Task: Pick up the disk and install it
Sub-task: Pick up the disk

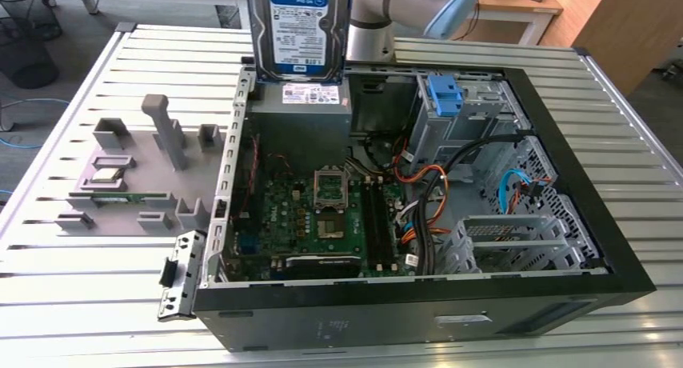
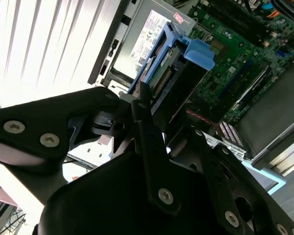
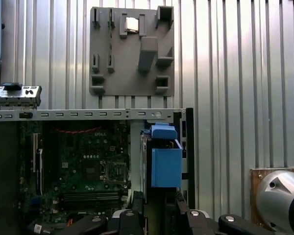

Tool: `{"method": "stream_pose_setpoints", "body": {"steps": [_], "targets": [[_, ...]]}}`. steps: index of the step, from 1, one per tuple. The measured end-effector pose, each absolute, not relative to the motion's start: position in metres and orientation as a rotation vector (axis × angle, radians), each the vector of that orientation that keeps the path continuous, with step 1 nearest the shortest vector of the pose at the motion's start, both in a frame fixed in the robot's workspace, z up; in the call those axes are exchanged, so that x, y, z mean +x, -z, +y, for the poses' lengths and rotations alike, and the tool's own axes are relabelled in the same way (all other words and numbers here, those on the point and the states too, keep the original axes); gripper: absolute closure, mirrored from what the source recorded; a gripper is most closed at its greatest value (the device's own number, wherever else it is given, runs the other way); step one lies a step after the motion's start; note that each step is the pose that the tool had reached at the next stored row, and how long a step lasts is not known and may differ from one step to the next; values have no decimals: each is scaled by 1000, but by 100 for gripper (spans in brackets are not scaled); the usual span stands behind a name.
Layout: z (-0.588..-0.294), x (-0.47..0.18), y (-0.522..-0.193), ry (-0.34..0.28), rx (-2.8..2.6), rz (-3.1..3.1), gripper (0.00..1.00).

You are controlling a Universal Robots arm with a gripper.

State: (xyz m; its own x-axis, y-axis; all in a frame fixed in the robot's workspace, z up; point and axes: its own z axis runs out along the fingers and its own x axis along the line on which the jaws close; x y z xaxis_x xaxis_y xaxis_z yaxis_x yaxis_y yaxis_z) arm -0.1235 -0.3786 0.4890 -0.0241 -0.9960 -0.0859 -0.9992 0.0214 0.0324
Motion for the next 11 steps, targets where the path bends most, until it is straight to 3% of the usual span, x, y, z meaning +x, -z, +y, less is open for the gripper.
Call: {"method": "stream_pose_setpoints", "body": {"steps": [11], "targets": [[-379,-81,-489,-134,-2169,2219,65]]}}
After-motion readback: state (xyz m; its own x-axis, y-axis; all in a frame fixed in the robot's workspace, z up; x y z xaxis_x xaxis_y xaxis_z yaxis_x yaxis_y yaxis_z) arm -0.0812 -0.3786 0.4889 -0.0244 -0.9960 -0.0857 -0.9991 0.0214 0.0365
